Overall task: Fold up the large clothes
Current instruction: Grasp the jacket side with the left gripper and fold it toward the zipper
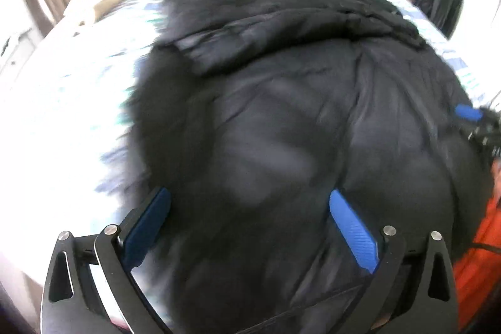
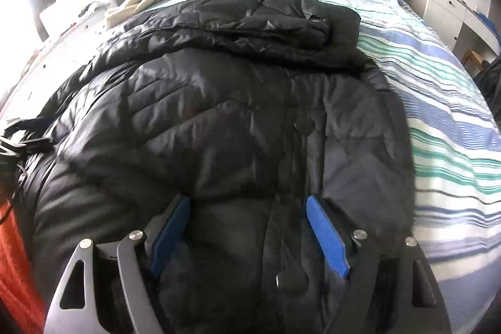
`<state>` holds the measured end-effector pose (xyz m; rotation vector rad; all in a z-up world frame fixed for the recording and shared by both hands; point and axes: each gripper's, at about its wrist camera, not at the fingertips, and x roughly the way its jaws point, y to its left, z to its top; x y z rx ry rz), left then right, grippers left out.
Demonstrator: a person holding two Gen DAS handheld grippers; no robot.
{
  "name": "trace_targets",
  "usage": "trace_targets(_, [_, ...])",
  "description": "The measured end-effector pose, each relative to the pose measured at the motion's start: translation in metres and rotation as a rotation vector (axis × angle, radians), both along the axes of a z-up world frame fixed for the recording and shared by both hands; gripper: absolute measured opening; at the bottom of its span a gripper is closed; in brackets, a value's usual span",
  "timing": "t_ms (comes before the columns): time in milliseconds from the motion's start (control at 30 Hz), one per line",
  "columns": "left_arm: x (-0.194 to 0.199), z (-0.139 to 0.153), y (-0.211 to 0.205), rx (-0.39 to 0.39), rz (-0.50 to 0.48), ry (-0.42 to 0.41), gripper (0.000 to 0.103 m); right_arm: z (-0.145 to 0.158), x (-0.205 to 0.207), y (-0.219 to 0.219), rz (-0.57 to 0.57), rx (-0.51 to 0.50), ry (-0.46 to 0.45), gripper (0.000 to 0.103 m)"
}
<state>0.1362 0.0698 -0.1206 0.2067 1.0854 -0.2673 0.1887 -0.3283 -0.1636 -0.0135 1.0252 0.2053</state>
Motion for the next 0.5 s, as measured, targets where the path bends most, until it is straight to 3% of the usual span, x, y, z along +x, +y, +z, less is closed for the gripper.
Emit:
trace_targets(133, [-0.03,0.034,0.074,0.193,0.119,-0.017,0.1,0.022,-0.035,-0.02,-0.014,0.018,-0.017,0.079])
trace_targets(200, [-0.042,0.055,0.107,0.226,0.204,-0.052,0.1,0.036,-0.05,-0.036,-0.061,0.039,-0.049,0.079])
trace_targets(233, [-0.045,0.068,0.123,0.2,0.253,-0.072,0.1,0.043,-0.057,-0.046,-0.107,0.04,-0.069,0.079])
trace_targets(300, [-0.048,0.088,0.14,0.078,0.311,-0.112,0.101,0.049,-0.065,-0.056,-0.164,0.041,-0.089,0.079])
trace_targets(367, [-0.044,0.089,0.135,-0.032,0.307,-0.129,0.101,0.054,-0.073,-0.067,-0.207,0.064,-0.105,0.079])
trace_targets(500, [-0.025,0.036,0.092,-0.066,0.242,-0.071,0.101,0.053,-0.078,-0.069,-0.231,0.116,-0.071,0.079])
